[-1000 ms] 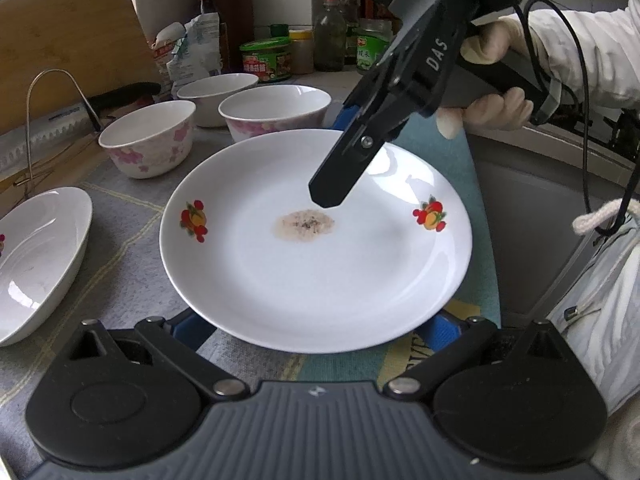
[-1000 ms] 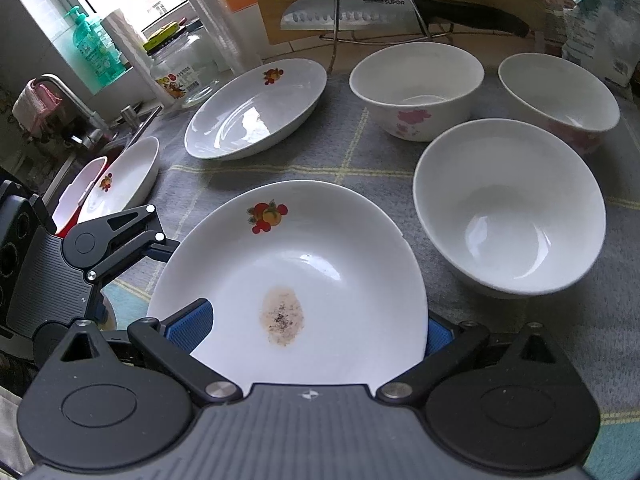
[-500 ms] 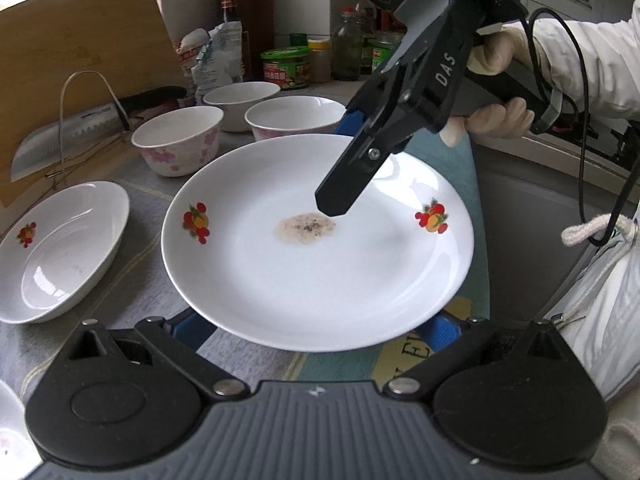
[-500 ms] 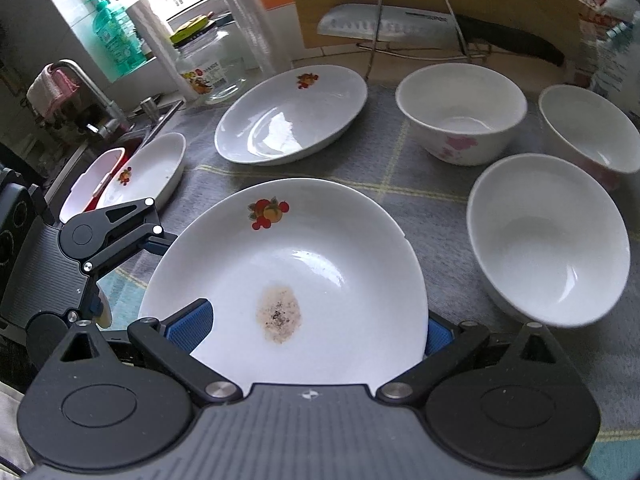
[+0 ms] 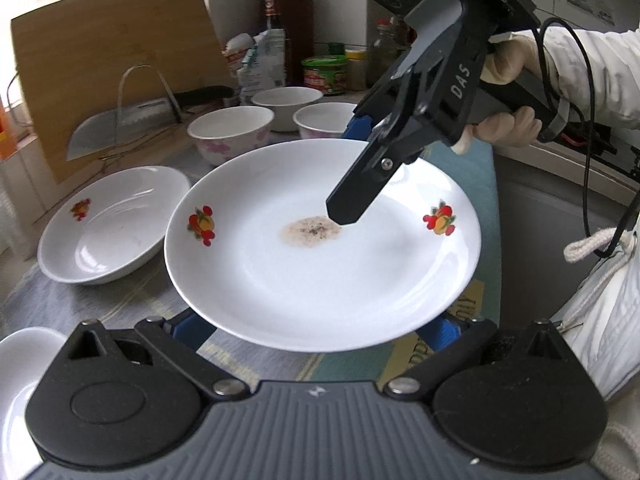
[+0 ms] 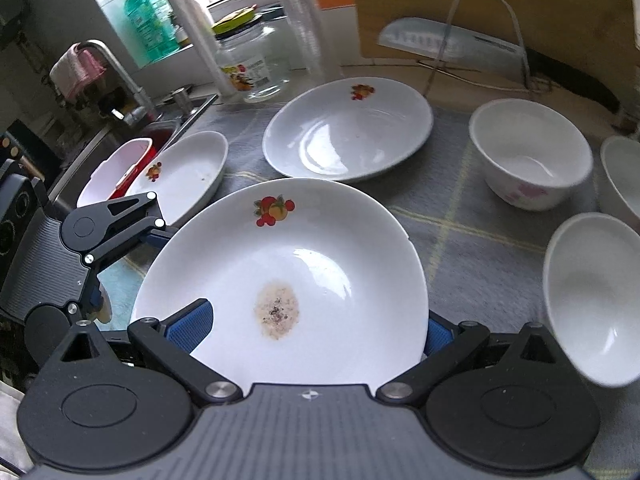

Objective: Organize plates and bowls
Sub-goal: 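Lift the stained plate with the right tool and carry it toward the left tool's plate, then lower the stained plate onto the plate held by the left tool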

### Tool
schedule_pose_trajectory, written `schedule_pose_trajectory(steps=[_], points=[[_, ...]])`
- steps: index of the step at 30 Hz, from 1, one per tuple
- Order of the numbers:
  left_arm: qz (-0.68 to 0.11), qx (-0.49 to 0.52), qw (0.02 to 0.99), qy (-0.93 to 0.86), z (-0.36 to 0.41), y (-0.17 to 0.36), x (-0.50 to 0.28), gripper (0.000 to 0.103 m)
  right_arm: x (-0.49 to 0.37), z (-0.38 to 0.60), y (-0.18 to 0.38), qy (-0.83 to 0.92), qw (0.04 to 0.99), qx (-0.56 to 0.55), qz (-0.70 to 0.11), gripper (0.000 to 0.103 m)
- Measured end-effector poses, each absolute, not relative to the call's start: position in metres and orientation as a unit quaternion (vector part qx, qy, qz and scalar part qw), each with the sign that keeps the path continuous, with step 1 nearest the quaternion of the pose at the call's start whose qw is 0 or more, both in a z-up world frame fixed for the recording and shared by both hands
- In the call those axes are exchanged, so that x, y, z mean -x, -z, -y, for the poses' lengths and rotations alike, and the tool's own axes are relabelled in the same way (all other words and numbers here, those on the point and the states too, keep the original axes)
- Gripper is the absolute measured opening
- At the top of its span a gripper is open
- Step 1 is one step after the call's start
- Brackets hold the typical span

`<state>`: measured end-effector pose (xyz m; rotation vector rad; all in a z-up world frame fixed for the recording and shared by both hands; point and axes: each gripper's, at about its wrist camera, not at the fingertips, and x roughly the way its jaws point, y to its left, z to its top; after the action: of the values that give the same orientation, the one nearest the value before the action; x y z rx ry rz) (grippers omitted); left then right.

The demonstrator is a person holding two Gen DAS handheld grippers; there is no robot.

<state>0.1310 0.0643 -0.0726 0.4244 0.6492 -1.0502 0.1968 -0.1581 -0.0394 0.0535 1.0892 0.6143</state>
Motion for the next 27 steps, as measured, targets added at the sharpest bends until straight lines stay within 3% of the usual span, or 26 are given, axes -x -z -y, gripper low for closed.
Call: schedule_pose_trajectory(steps=[27], points=[[-0.311, -0.189, 0.83, 0.424, -0.162, 0.067, -0.135, 0.102, -0.225, 0.042, 0.037, -0.348, 0.795, 0.018, -0.496, 0.103]])
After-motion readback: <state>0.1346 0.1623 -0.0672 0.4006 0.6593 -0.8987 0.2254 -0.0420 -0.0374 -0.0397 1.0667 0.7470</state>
